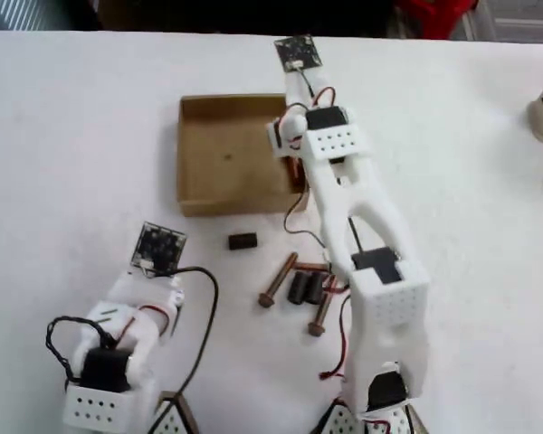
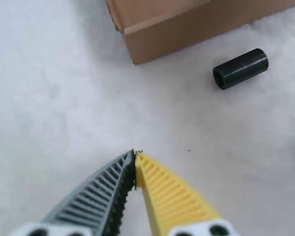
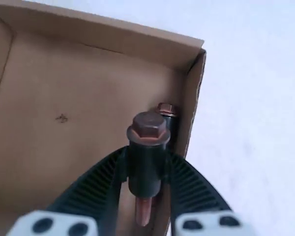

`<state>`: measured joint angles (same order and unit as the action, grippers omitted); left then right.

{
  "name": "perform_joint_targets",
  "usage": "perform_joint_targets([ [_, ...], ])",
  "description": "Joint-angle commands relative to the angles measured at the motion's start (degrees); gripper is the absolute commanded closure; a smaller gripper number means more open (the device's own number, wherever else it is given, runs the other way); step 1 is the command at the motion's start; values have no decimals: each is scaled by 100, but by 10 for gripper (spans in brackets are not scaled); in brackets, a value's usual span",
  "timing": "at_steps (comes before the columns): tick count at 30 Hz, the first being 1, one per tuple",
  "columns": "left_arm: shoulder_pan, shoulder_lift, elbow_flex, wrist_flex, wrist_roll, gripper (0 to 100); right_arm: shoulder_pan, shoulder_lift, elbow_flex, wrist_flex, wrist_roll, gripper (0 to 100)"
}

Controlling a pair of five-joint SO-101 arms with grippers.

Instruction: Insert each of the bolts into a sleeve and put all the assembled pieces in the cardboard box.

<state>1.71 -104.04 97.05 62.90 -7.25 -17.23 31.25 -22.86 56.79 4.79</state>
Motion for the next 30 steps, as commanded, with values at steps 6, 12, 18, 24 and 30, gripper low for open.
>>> perform_joint_targets([
  [6, -48, -57, -9, 0, -70, 977, 22, 813, -1160, 13, 299, 981],
  [12, -48, -57, -9, 0, -70, 977, -154, 1147, -1301, 31, 325, 981],
  [18, -48, -57, -9, 0, -70, 977, -303, 1226, -1301, 330, 325, 862],
  [24, -48, -57, -9, 0, -70, 977, -286, 1086, -1380, 699, 281, 784],
  [30, -48, -57, -9, -26, -70, 977, -180, 347, -1820, 1648, 325, 889],
])
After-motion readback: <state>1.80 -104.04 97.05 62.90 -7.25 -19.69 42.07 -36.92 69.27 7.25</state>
